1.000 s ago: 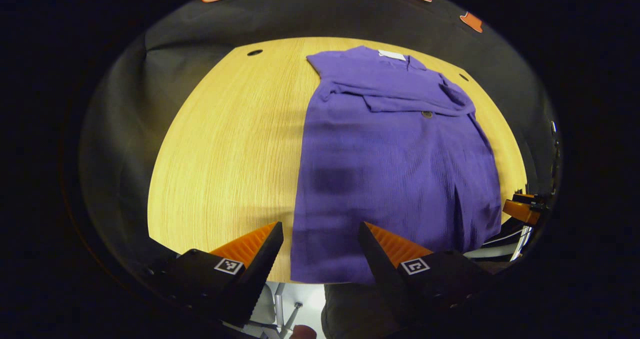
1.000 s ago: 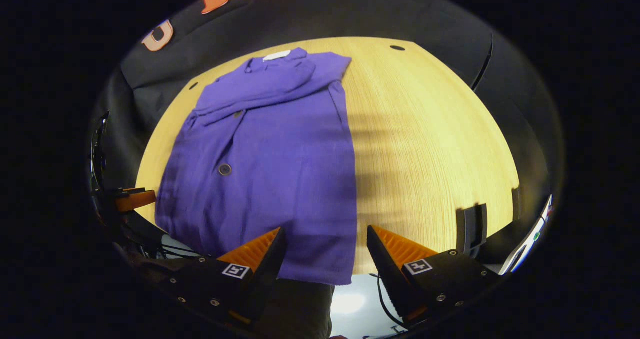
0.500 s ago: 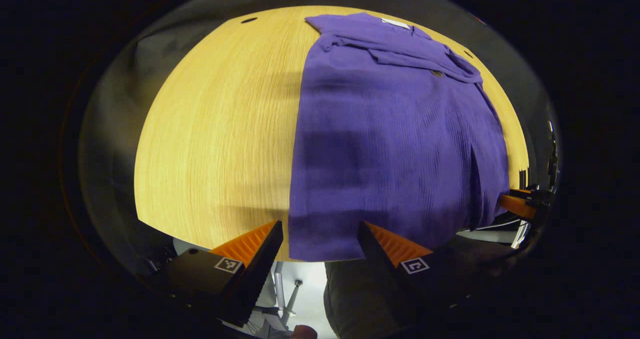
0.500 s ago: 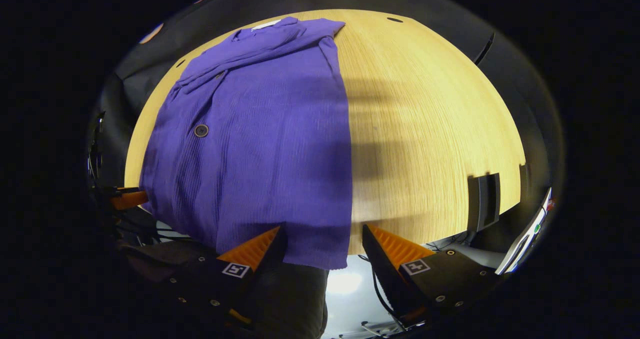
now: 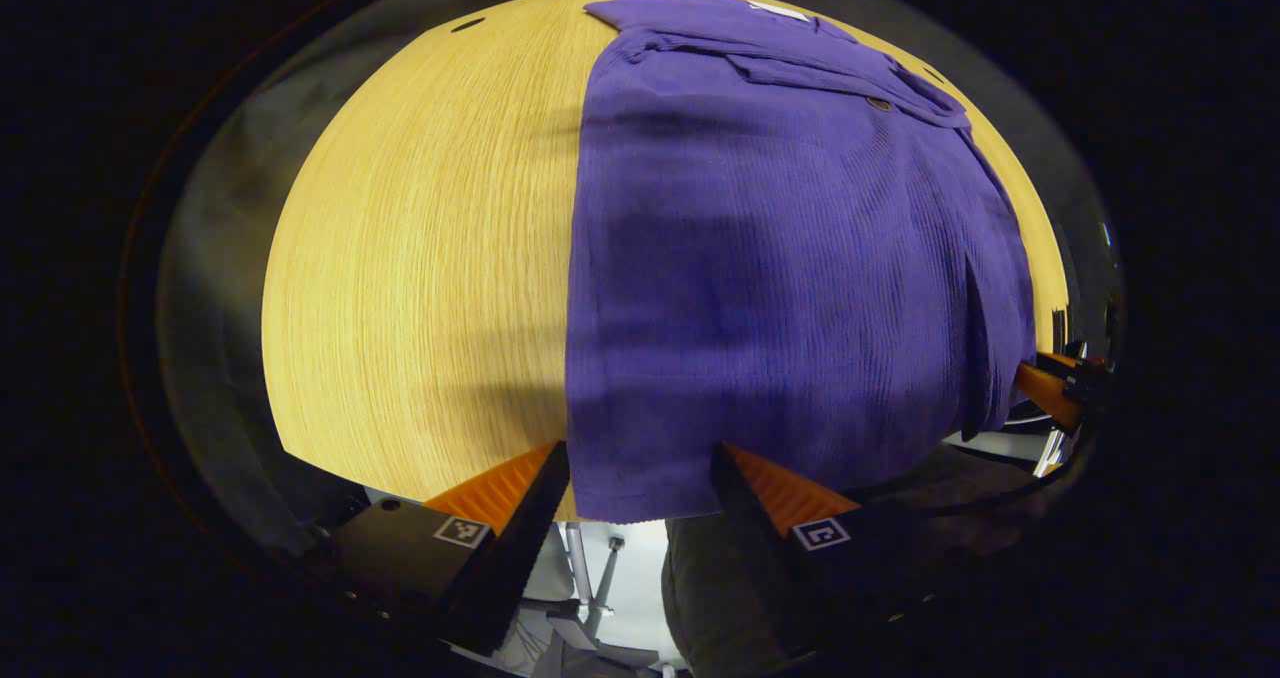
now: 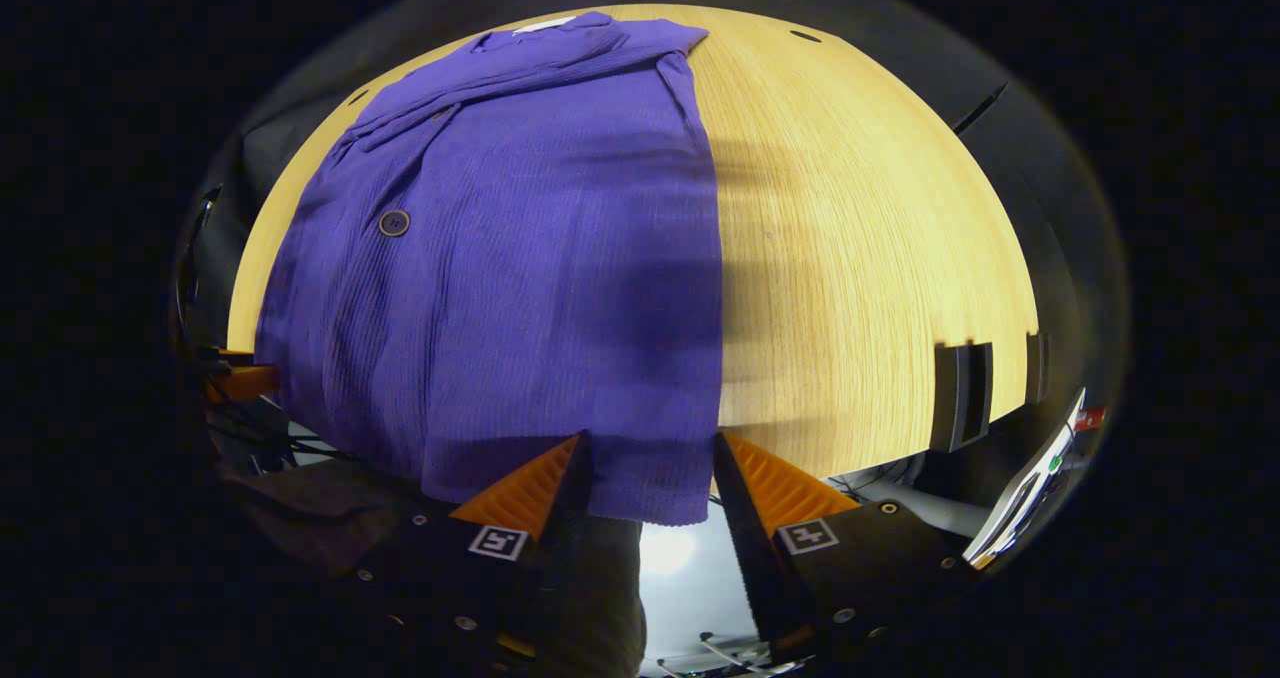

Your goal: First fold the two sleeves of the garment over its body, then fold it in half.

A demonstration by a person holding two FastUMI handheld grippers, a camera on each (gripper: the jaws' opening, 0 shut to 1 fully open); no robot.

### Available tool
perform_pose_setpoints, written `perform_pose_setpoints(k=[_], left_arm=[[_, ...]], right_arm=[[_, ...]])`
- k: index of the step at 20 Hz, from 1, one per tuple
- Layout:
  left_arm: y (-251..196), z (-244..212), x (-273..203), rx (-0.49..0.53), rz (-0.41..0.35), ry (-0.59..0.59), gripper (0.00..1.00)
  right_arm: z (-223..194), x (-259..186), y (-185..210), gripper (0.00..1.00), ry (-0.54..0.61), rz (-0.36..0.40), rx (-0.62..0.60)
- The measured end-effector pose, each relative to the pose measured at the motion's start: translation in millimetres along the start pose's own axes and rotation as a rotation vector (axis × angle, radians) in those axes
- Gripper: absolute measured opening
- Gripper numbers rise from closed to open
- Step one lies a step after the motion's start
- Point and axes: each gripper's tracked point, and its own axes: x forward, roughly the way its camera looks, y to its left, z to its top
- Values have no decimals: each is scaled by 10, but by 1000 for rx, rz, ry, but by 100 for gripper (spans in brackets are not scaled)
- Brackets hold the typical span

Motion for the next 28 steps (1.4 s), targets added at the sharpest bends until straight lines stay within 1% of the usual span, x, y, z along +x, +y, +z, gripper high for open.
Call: perform_pose_setpoints(k=[1, 2, 3, 4, 5, 6, 7, 8, 9, 10, 12, 13, 19, 23, 26, 27, 28], left_arm=[[-16, -14, 2, -13, -4, 10, 89], [-21, -20, 14, -26, -10, 23, 75], [-24, -4, -4, -45, -19, 27, 67], [-55, -5, 11, -64, -44, 33, 47], [-71, 18, -7, -89, -58, 33, 37], [-80, 28, -15, -82, -70, 37, 17], [-96, 17, -2, -69, -76, 32, 17], [-119, 18, 5, -78, -90, 27, 17], [-163, -6, -9, -91, -113, 33, 10], [-193, -14, -12, -85, -128, 35, 10], [-244, 27, -94, -79, -162, 21, 10], [-279, 52, -163, -72, -183, 9, 9], [-313, 388, -523, 4, -240, -84, 9], [-279, 567, -667, 80, -224, -126, 9], [-263, 762, -783, 98, -244, -167, 9], [-230, 826, -802, 102, -239, -176, 9], [-179, 886, -772, 105, -221, -192, 4]], right_arm=[[-6, 10, 0, 72, 11, 2, 17], [-15, 7, 7, 69, 23, 9, 38], [-28, -11, 7, 54, 37, 17, 63], [-56, 4, 51, 40, 60, 43, 97], [-52, 1, 78, 34, 67, 60, 133], [-39, -20, 106, 21, 74, 77, 172], [-4, -27, 133, 15, 76, 101, 206], [12, -34, 179, 9, 77, 129, 232], [32, -46, 213, 7, 85, 154, 251], [40, -48, 271, 4, 82, 179, 267], [104, -125, 376, 4, 70, 223, 292], [155, -175, 396, 4, 55, 229, 296], [515, -536, 509, 3, -45, 276, 301], [759, -775, 559, 3, -116, 297, 326], [890, -942, 568, 3, -162, 291, 336], [928, -982, 571, 3, -173, 284, 336], [970, -1011, 581, 3, -186, 275, 334]])
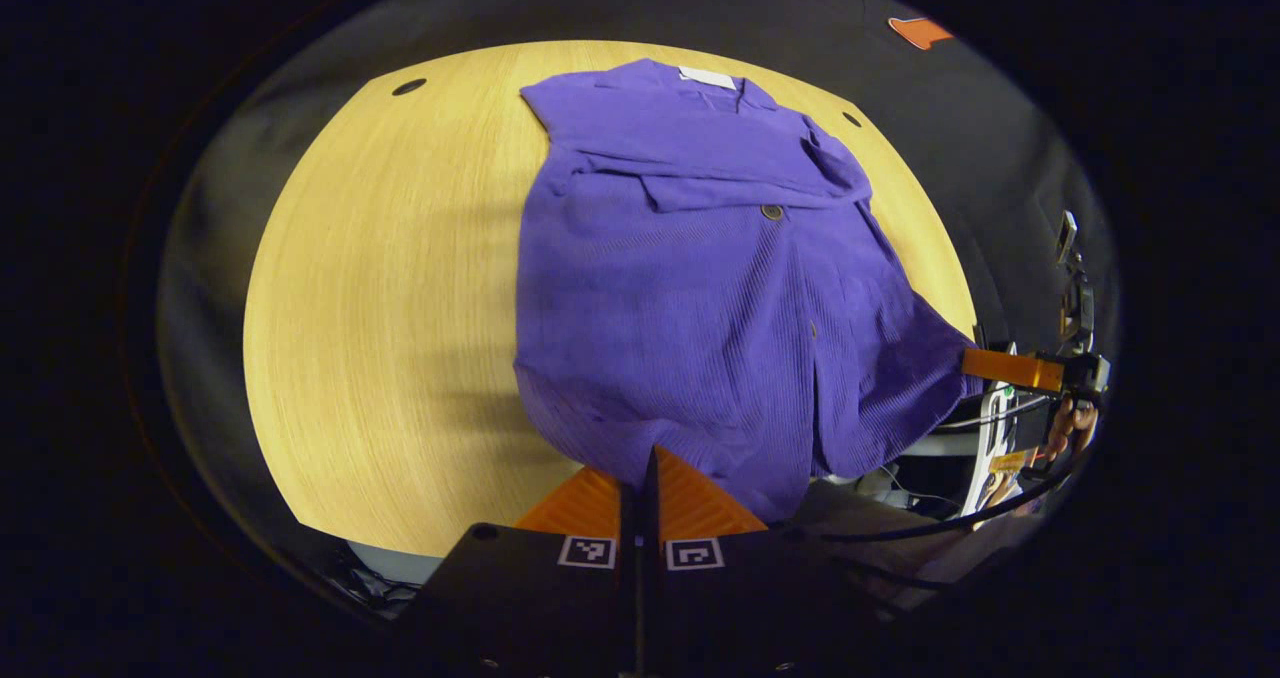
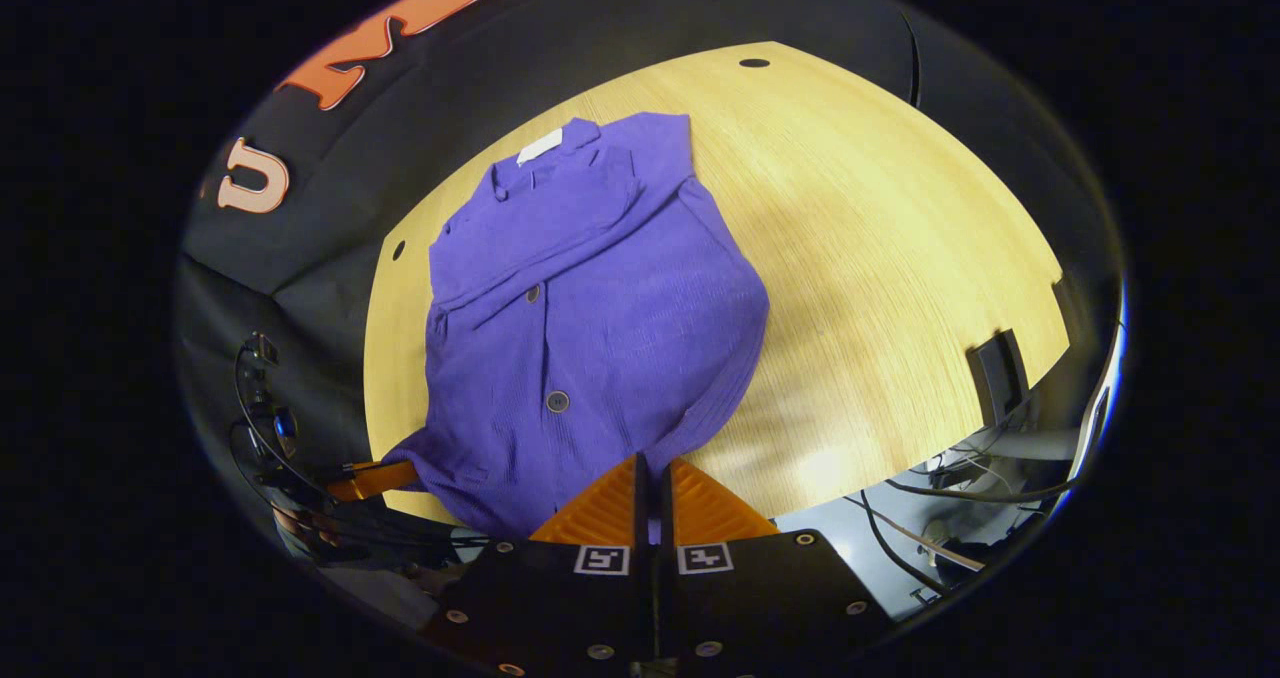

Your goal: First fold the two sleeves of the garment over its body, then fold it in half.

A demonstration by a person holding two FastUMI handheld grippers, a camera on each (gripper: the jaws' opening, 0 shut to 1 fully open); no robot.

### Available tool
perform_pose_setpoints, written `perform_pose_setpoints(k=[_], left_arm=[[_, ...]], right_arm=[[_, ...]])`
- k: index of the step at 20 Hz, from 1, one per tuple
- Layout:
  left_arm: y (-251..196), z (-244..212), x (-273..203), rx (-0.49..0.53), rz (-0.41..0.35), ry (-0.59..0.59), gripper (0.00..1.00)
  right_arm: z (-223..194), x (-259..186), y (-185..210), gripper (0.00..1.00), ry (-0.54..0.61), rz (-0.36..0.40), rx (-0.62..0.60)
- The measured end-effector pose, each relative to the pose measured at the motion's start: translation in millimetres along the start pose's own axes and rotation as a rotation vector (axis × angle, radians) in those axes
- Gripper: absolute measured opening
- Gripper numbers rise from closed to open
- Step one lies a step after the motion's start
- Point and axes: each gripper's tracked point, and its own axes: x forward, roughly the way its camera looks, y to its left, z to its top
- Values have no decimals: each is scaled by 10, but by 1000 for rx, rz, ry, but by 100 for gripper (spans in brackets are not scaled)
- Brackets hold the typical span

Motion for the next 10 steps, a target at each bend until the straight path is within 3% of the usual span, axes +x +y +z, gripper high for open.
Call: perform_pose_setpoints(k=[4, 10], left_arm=[[44, 61, -60, 45, -16, 9, 4], [3, 600, -317, 73, -63, -64, 4]], right_arm=[[157, -67, 200, 3, -39, -21, -21], [629, -270, 497, 3, -115, -8, -74]])
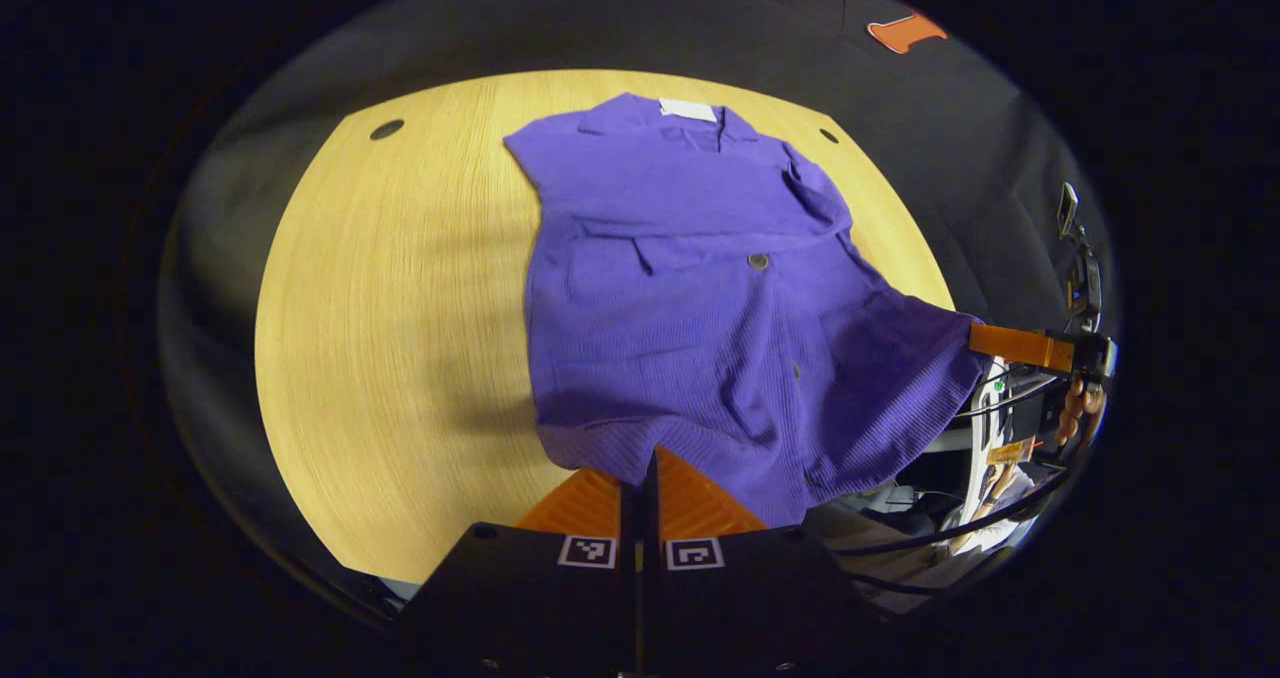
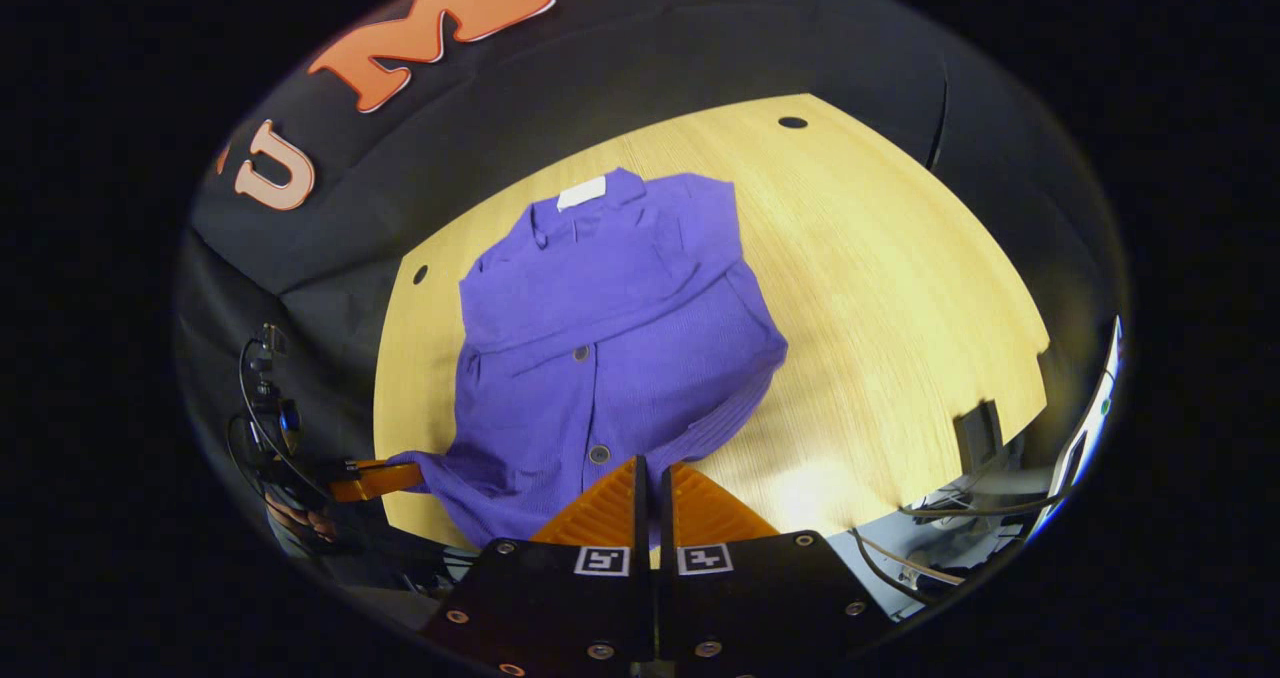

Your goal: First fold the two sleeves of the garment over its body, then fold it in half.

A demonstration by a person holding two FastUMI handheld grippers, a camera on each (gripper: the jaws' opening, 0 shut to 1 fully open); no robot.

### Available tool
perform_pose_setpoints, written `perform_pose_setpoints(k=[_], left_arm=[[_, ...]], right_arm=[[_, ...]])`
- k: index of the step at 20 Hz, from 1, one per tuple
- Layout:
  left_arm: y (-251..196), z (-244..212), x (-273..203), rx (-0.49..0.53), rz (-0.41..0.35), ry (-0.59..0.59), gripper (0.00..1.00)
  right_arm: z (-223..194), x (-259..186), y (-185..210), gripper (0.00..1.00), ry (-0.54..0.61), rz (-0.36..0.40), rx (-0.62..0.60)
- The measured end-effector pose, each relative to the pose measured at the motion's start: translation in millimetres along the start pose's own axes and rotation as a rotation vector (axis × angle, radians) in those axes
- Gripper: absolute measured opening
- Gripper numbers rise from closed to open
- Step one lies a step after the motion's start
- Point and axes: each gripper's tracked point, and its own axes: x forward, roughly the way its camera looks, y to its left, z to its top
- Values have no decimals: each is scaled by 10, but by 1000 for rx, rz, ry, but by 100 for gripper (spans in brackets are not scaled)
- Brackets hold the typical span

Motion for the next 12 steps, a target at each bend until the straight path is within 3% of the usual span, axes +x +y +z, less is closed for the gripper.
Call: perform_pose_setpoints(k=[7, 12], left_arm=[[-132, 758, -192, 23, 47, -87, 4], [-81, 1334, -276, 41, 121, -137, 4]], right_arm=[[703, -29, -37, 3, -59, 40, -55], [1137, 57, -187, 2, -52, 64, -91]])
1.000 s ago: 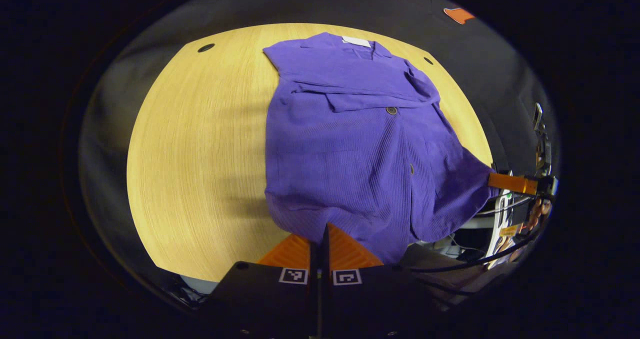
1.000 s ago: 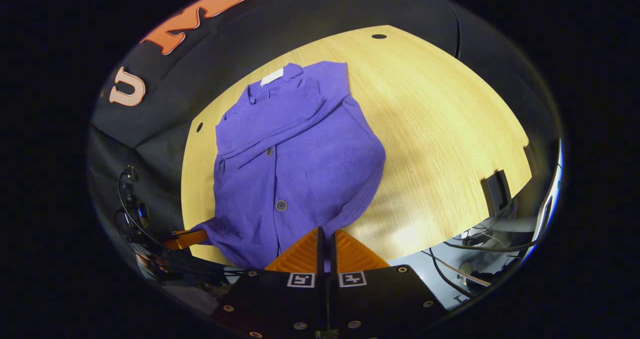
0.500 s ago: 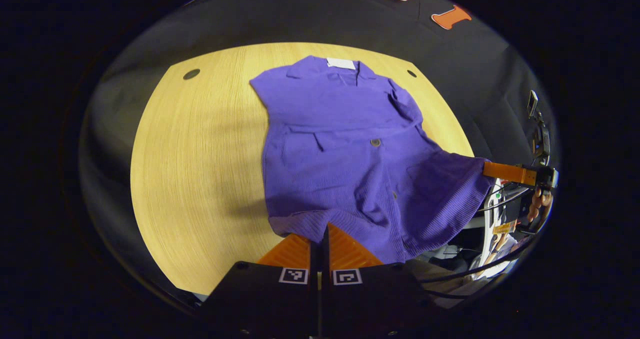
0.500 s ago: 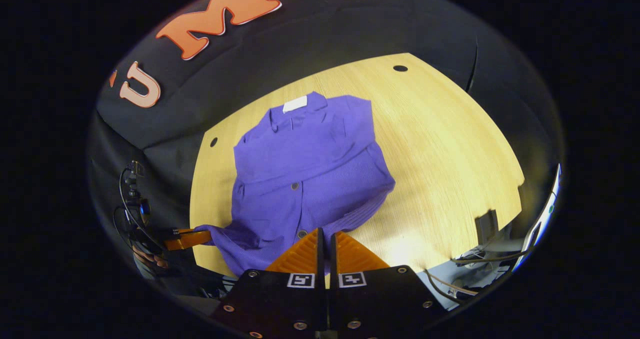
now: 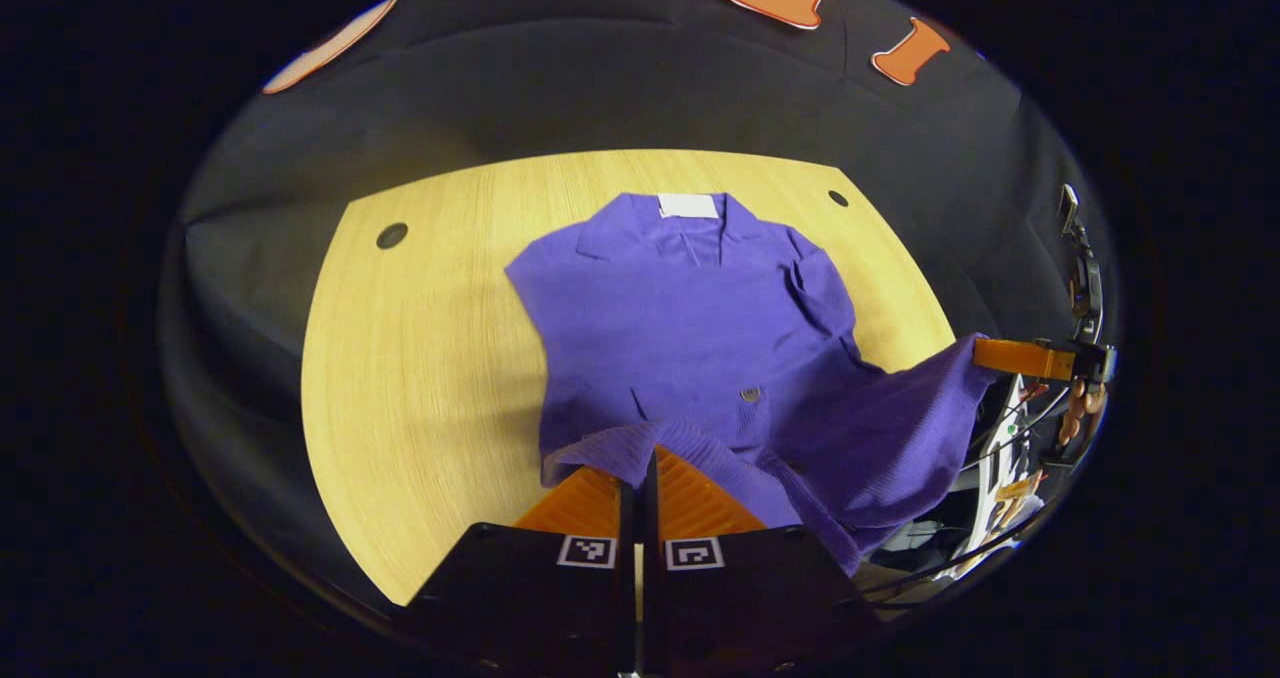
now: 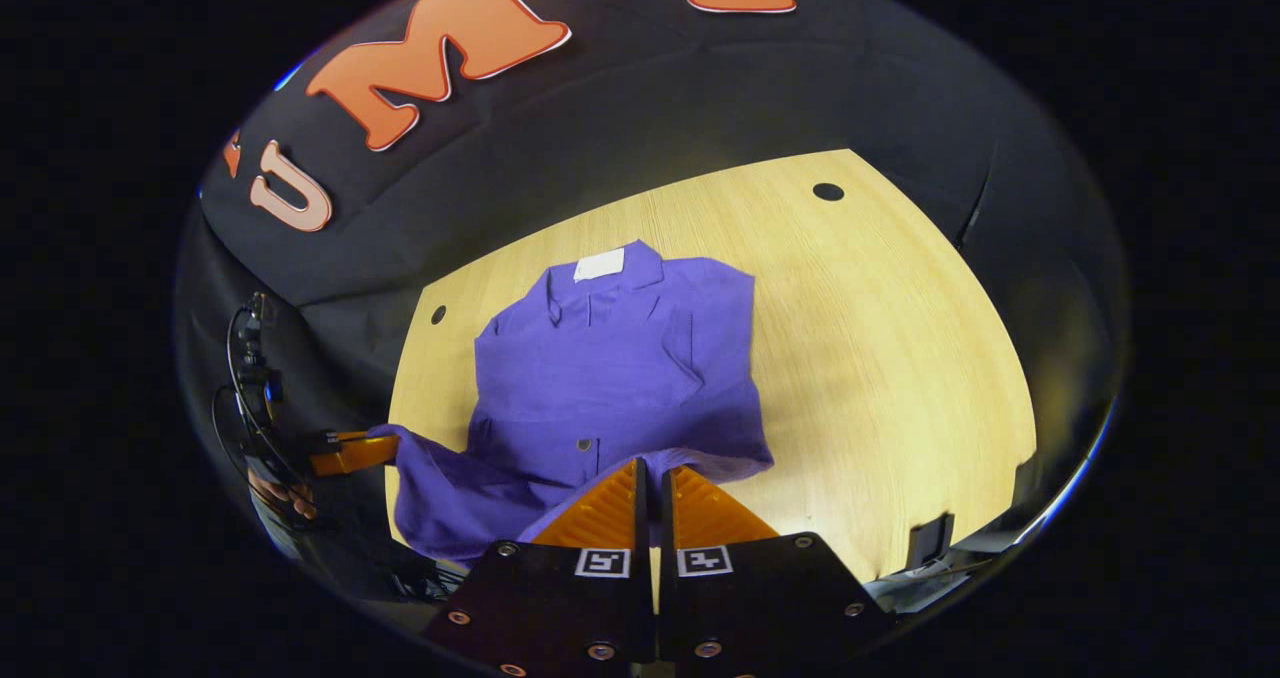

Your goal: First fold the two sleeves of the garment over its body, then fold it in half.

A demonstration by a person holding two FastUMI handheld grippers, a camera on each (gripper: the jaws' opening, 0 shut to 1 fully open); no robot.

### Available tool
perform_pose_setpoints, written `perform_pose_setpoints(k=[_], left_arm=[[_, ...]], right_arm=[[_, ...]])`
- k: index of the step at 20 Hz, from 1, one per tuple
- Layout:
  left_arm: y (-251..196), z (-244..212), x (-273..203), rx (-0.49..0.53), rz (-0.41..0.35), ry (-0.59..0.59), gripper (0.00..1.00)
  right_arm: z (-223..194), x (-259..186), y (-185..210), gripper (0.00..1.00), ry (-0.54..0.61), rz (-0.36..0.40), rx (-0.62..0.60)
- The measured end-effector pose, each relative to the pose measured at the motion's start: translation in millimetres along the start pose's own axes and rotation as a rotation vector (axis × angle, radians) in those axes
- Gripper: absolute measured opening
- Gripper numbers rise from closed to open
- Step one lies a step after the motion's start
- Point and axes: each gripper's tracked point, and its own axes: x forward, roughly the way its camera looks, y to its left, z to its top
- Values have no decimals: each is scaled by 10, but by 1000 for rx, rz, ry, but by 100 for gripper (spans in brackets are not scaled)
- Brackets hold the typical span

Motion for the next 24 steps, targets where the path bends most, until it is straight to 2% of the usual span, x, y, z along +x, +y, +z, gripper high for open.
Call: perform_pose_setpoints(k=[4, 11, 15, 19, 24], left_arm=[[233, 423, 68, -3, 73, -8, 4], [488, 1154, 408, -40, 130, -28, 4], [616, 1462, 699, 4, 189, -39, 4], [638, 1731, 980, 16, 227, -76, 4], [809, 1897, 1223, 23, 294, -102, 8]], right_arm=[[383, 172, -211, 2, 8, 1, -36], [926, 555, -374, 3, 74, 52, 0], [1226, 860, -370, 2, 107, 93, 46], [1467, 1211, -364, 2, 123, 105, 32], [1830, 1554, -313, 6, 83, 134, 168]])
